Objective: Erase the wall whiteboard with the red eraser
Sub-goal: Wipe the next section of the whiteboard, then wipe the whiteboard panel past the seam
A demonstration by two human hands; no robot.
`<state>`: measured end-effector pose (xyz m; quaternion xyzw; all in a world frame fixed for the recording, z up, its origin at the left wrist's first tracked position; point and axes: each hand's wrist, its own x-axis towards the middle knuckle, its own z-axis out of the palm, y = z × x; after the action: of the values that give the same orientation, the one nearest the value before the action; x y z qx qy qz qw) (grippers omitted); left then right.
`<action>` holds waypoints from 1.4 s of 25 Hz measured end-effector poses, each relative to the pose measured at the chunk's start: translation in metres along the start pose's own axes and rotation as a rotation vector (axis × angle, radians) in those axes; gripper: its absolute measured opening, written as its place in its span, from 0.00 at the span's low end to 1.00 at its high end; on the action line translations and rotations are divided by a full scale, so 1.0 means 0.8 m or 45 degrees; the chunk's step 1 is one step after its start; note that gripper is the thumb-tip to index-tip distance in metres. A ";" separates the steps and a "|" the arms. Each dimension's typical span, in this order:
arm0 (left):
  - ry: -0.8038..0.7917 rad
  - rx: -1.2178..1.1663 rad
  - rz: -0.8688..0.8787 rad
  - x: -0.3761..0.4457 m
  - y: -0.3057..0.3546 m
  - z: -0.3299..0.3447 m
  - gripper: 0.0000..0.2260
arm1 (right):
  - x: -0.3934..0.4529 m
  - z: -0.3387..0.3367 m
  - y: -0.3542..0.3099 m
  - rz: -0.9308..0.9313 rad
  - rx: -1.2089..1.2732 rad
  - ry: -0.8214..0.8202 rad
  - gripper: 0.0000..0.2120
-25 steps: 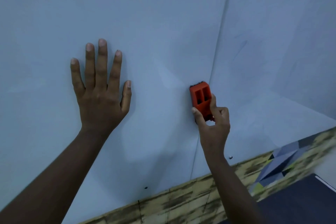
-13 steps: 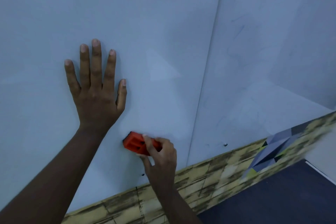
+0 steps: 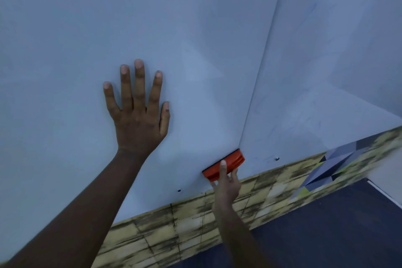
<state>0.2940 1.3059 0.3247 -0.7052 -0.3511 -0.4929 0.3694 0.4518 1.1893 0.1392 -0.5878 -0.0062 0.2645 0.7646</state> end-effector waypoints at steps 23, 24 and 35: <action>-0.233 0.035 0.368 -0.156 -0.093 -0.029 0.32 | 0.007 -0.018 0.047 0.597 0.208 0.002 0.28; -0.265 0.057 0.410 -0.179 -0.114 -0.038 0.32 | 0.001 -0.012 0.042 0.552 0.215 0.001 0.27; -0.461 0.090 0.213 -0.326 -0.263 -0.113 0.33 | -0.148 0.076 0.086 0.480 0.147 -0.062 0.25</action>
<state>0.0037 1.2947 0.1346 -0.7956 -0.3690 -0.3131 0.3645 0.3034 1.2070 0.1320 -0.5272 0.1006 0.4171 0.7335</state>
